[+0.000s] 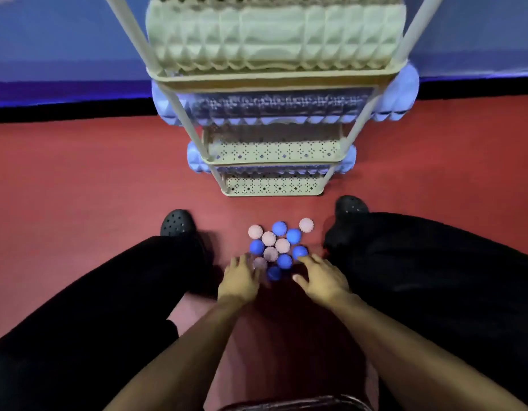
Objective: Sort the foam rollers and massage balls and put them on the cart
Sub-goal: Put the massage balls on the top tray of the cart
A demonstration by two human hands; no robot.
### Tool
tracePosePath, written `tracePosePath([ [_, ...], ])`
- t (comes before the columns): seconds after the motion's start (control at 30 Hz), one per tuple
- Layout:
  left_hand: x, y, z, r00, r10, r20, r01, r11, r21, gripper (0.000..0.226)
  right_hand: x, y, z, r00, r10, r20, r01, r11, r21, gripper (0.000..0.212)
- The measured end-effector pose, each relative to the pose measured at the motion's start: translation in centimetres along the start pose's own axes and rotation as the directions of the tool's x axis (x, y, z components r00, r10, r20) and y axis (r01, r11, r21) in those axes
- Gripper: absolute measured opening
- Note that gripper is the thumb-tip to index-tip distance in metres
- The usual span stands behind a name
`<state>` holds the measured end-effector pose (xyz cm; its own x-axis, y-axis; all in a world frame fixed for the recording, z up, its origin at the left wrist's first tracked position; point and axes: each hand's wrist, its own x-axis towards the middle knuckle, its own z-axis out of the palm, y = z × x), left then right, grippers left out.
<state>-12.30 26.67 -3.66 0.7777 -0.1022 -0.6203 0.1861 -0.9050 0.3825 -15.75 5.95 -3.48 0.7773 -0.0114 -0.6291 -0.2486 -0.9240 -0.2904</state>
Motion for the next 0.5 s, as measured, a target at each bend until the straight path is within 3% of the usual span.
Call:
tracePosePath([
  [0.27, 8.2, -3.9, 7.4, 0.984, -0.167, 0.066, 0.178, 0.959, -0.222, 0.048, 7.5, 0.7, 6.9, 0.997, 0.040, 0.070, -0.055, 0.971, 0.234, 0.054],
  [0.4, 10.0, -4.7, 9.6, 0.954, -0.293, 0.064, 0.288, 0.840, -0.460, 0.039, 9.4, 0.7, 8.8, 0.996, 0.089, 0.007, -0.087, 0.952, 0.292, 0.055],
  [0.5, 11.0, -5.2, 10.5, 0.945, -0.319, 0.075, 0.310, 0.797, -0.518, 0.041, 10.2, 0.6, 9.8, 0.993, 0.118, -0.009, -0.110, 0.953, 0.282, 0.051],
])
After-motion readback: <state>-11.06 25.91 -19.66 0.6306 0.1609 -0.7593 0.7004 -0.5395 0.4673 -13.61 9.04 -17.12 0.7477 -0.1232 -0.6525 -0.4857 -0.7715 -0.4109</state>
